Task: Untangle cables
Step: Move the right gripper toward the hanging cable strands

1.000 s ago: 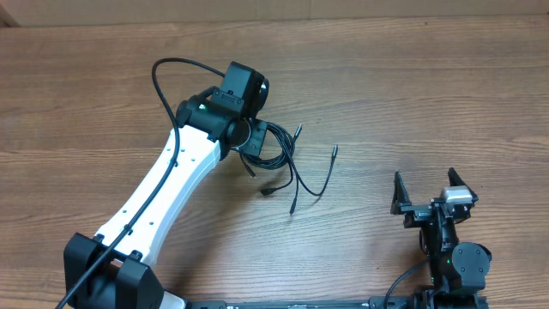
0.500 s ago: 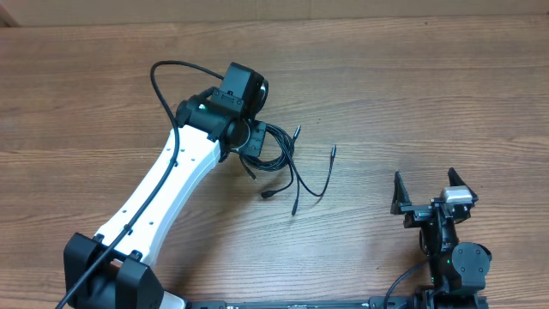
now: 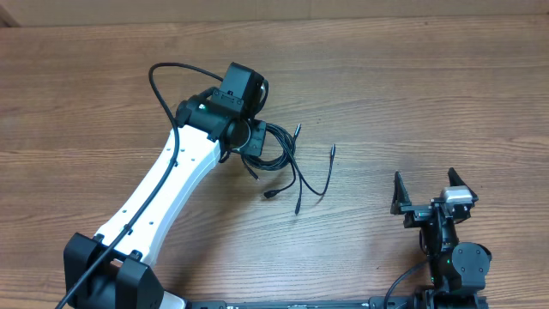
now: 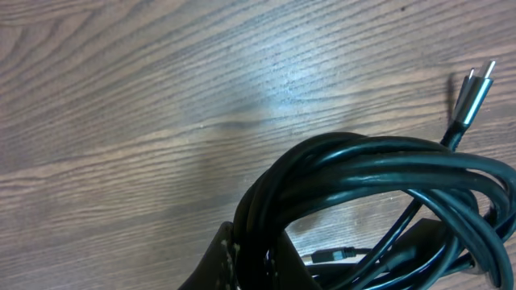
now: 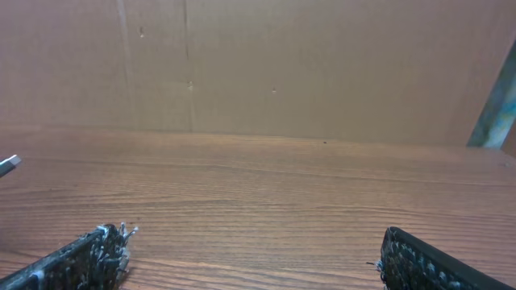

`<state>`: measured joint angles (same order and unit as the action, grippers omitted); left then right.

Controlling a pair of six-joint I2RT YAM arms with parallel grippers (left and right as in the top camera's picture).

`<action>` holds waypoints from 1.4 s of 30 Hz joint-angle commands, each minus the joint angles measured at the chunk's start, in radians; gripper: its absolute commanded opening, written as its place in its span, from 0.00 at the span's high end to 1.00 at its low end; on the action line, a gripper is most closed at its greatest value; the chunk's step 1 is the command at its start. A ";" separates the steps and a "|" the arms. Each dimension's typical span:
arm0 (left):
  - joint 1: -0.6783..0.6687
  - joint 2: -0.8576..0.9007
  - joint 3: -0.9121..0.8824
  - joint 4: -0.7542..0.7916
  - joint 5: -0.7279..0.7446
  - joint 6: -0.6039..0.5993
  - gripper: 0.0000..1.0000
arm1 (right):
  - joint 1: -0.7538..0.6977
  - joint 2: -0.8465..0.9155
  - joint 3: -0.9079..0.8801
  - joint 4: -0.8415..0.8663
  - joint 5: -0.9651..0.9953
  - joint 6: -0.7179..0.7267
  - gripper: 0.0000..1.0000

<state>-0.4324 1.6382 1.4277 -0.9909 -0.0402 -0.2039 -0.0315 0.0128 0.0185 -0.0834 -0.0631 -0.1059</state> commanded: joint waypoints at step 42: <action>0.000 -0.005 0.013 -0.007 0.119 -0.114 0.96 | -0.003 0.050 0.195 -0.278 -0.467 1.107 0.01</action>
<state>-0.4324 1.6382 1.4277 -1.0000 0.0605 -0.3084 -0.0315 0.0261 0.0753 -0.2195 -0.6388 1.1336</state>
